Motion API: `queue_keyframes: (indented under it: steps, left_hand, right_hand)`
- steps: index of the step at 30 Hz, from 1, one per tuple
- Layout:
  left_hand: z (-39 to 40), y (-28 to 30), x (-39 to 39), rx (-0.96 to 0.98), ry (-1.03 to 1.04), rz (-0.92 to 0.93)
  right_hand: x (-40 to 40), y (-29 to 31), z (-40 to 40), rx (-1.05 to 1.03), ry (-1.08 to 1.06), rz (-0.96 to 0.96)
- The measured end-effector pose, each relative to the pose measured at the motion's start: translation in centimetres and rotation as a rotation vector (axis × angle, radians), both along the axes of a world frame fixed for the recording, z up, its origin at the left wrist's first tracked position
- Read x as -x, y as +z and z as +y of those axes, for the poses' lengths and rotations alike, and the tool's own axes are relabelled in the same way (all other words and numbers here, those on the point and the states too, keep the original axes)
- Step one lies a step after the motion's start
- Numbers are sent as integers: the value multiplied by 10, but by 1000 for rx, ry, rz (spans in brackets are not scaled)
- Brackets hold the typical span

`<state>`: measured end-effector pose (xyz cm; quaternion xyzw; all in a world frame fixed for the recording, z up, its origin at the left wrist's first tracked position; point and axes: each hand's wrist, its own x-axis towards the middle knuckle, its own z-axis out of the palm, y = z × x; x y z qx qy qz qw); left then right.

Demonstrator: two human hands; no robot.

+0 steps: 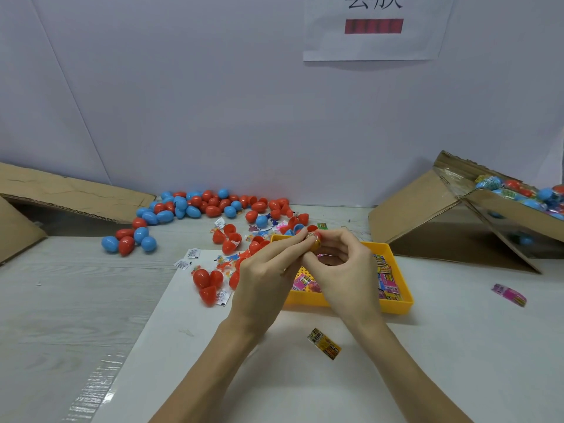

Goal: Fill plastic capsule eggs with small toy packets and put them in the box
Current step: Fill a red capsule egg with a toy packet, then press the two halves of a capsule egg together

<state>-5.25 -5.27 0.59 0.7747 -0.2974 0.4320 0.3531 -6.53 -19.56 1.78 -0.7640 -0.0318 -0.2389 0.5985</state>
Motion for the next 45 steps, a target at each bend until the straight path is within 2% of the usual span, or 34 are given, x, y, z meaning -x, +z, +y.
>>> queue_keyframes:
  steps: [5,11,19,23,28,34,36,40,45]
  left_hand:
    - [1,4,-1,25,-1,16]
    - [4,12,-2,105,-171,286]
    - [18,21,-5,317,-188,499]
    - [30,23,-9,295,-232,584]
    - [36,23,-12,161,-217,560]
    - [28,13,-11,-60,-89,329]
    - [26,12,-10,-36,-73,335]
    - [27,12,-10,95,-103,483]
    - [26,12,-8,34,-90,452]
  right_hand:
    - [-3,-2,-1,-36,33,7]
    - [-5,-2,-2,-93,114,11]
    - [-6,-2,-5,18,169,30]
    - [-6,-2,-5,115,152,25]
    - [-7,0,-9,209,183,14]
    - [-9,-4,-17,368,151,-40]
    - [-10,-5,-16,413,124,-79]
    - [-11,-6,-15,473,113,-125]
    - [-12,-9,-17,530,98,-158]
